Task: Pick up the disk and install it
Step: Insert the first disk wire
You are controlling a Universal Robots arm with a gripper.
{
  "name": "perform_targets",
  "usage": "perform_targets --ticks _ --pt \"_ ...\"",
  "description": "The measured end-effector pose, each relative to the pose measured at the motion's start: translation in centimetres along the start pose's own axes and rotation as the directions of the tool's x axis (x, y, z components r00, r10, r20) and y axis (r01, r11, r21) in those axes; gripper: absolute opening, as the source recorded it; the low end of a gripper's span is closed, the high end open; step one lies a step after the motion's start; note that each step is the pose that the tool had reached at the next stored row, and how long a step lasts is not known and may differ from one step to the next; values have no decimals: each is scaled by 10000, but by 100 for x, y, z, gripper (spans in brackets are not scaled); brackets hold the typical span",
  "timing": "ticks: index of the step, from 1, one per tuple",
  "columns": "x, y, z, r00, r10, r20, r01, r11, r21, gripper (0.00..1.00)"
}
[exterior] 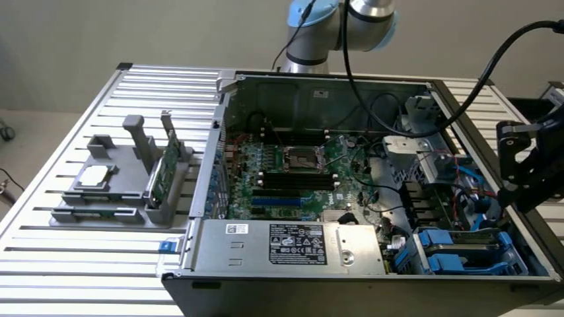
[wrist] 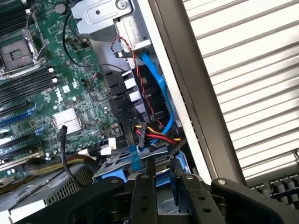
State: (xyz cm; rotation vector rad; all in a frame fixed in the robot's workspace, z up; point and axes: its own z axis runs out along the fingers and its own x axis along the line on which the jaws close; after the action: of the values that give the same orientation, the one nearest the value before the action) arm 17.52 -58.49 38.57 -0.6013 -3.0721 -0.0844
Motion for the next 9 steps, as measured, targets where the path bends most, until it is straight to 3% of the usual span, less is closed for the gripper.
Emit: perform_targets --ticks 4,9 --pt "-2 -4 66 9977 671 37 -671 9977 -15 27" --pt "-3 -9 158 9880 1545 81 -1545 9880 -39 27"
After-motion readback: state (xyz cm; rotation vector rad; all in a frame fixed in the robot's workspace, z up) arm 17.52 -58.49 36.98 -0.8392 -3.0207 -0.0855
